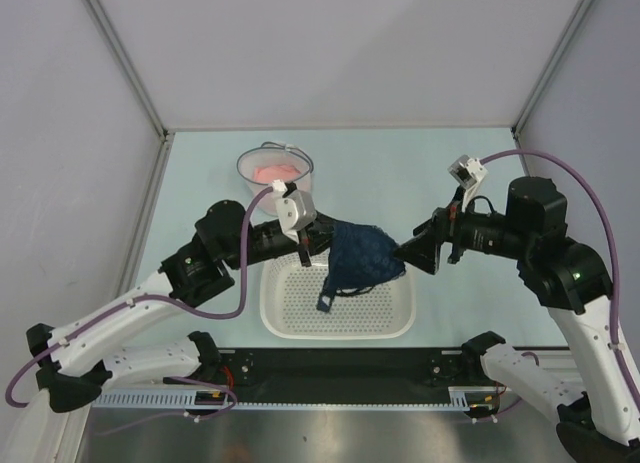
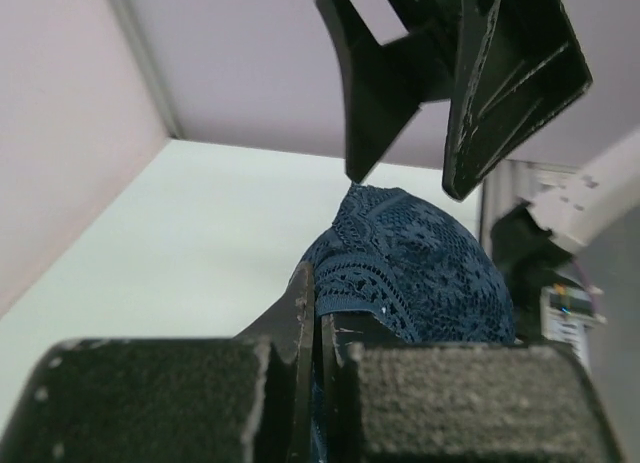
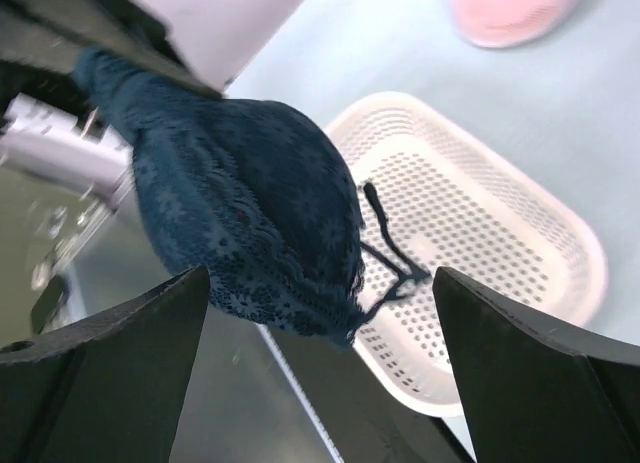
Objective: Place the bra in the laundry bag and zip it closed
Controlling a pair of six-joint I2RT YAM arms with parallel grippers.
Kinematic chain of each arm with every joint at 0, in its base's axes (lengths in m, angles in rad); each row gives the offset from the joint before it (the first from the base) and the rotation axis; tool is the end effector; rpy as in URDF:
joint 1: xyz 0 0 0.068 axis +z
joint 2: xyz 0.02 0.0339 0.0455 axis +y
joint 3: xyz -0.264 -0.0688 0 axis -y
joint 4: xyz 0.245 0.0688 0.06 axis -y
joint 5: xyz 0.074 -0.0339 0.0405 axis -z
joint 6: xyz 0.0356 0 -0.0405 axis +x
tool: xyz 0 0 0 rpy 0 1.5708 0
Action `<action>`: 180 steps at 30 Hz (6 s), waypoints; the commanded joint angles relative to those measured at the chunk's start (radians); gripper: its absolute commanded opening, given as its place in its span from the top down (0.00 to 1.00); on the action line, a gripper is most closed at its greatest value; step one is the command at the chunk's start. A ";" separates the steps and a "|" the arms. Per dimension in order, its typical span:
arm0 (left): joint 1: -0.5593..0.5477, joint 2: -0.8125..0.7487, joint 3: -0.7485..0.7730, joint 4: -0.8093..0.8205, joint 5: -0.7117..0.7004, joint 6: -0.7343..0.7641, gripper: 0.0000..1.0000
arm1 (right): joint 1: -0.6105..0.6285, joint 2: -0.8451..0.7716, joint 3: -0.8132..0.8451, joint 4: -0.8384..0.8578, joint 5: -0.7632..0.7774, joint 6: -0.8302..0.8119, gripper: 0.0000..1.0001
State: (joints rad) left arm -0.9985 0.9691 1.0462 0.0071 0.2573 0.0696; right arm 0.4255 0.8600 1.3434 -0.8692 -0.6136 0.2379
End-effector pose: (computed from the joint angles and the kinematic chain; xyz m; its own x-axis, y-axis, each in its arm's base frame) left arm 0.1106 -0.1884 0.4189 0.1115 -0.0489 -0.9926 0.9448 0.3147 0.0906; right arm 0.1121 0.0733 0.4418 -0.5271 -0.0274 -0.8493 -0.7194 0.5463 0.4289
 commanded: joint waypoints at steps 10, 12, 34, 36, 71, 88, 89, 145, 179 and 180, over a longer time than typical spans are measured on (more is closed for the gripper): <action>0.014 0.097 0.261 -0.395 0.372 -0.215 1.00 | 0.105 -0.009 -0.113 0.331 -0.431 0.120 0.00; 0.014 0.100 0.268 -0.395 0.379 -0.229 1.00 | 0.146 0.008 -0.128 0.389 -0.434 0.164 0.00; 0.063 0.160 0.360 -0.421 0.527 -0.268 0.99 | 0.340 0.093 -0.260 0.486 -0.318 0.208 0.47; 0.096 0.155 0.364 -0.450 0.514 -0.272 0.85 | 0.323 0.086 -0.271 0.489 -0.318 0.218 0.68; 0.454 -0.093 -0.051 0.024 0.650 -1.186 0.07 | -0.080 0.088 -0.452 1.339 -0.366 0.999 0.87; 0.377 0.016 -0.084 0.206 0.839 -1.110 0.00 | -0.108 0.112 -0.360 1.328 -0.537 1.068 0.87; 0.368 0.032 -0.075 0.212 0.839 -1.110 0.00 | -0.103 0.117 -0.360 1.334 -0.537 1.074 0.87; 0.248 0.120 0.028 0.123 0.859 -1.058 0.00 | 0.090 0.208 -0.302 1.176 -0.581 0.917 0.87; 0.339 0.065 0.232 -0.509 0.735 -0.159 1.00 | 0.108 -0.082 -0.506 0.477 -0.346 0.601 0.00; 0.339 0.071 0.241 -0.509 0.763 -0.159 1.00 | 0.119 -0.085 -0.553 0.624 -0.376 0.654 0.00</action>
State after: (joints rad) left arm -0.6640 1.0332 1.2274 -0.4709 0.9718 -0.2554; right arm 0.5217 0.7906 0.8684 -0.5114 -0.8803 0.7319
